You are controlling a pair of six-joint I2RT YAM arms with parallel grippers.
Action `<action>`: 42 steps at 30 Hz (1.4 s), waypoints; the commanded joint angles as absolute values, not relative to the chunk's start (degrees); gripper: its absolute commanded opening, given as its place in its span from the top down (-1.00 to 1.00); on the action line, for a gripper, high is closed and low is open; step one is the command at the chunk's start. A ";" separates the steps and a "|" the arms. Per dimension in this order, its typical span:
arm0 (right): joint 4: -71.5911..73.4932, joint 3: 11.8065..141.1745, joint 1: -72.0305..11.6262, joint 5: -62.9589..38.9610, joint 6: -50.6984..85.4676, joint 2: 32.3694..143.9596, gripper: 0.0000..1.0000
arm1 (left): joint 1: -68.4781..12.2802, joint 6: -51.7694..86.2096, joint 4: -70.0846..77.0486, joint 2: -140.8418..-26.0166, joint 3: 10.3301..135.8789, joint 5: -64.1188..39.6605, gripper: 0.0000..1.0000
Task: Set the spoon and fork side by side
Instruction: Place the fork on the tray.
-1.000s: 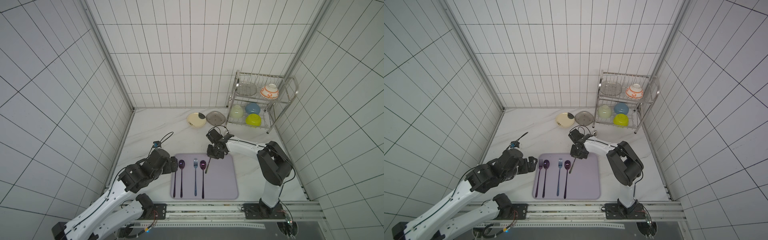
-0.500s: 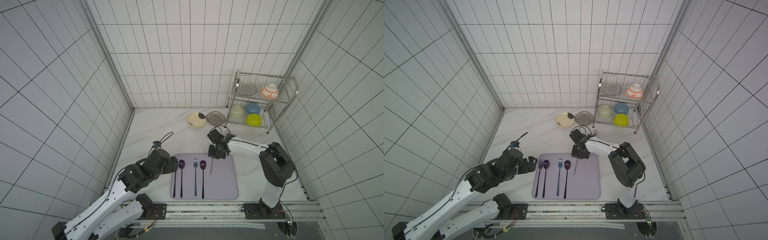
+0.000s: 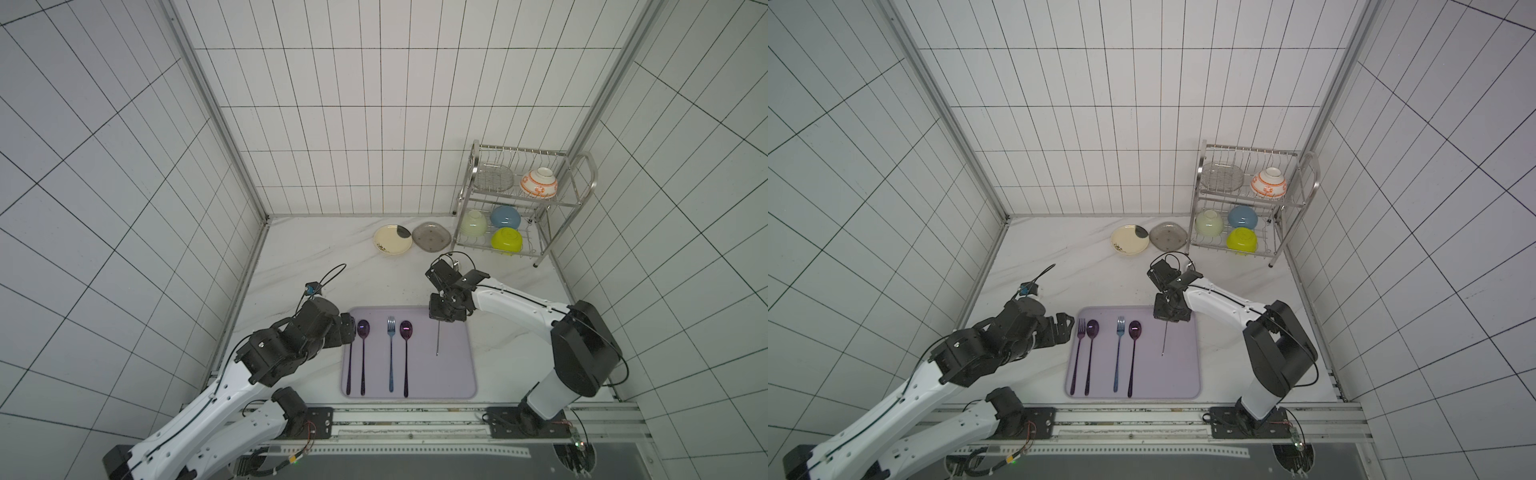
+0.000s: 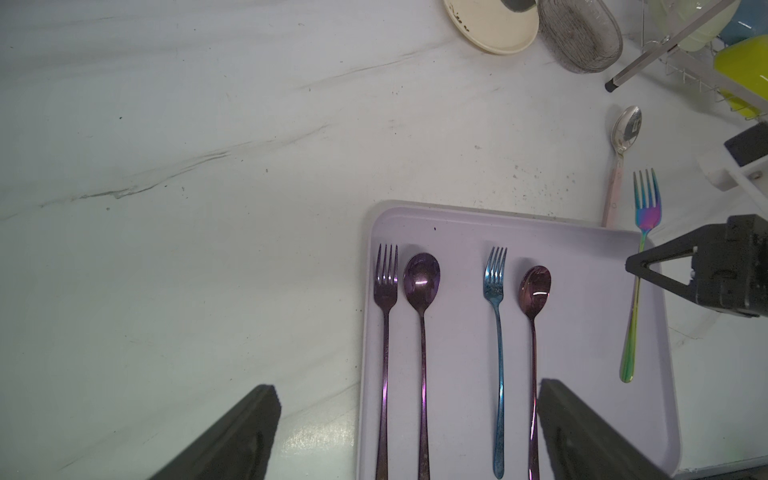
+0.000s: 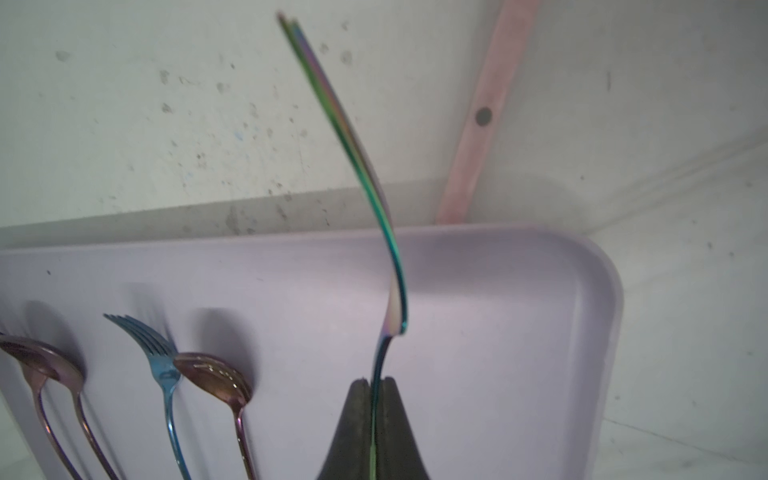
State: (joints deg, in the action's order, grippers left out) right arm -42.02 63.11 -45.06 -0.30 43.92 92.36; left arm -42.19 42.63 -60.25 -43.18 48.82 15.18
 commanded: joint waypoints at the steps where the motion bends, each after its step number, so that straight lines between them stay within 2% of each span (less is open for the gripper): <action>1: -48.50 60.94 -46.85 1.90 43.64 88.93 1.00 | -41.92 42.80 -59.81 -42.58 48.53 16.00 -0.96; 6: -51.20 57.55 -52.14 3.32 48.26 86.89 1.00 | -41.84 42.80 -59.77 -42.42 48.52 16.00 -0.96; 11: -49.91 57.48 -55.43 3.52 50.76 89.76 1.00 | -41.88 42.76 -59.62 -42.28 48.36 15.84 -0.96; 34: -46.93 58.76 -57.09 1.24 51.90 100.82 1.00 | -41.92 42.63 -59.79 -42.26 48.43 15.58 -0.96; 37: -47.37 59.54 -57.22 1.47 51.48 100.98 0.78 | -41.92 42.71 -59.76 -42.10 48.34 15.67 -0.96; 42: -48.97 60.87 -57.35 1.74 50.46 100.29 0.55 | -41.93 42.72 -59.76 -42.15 48.34 15.68 -0.96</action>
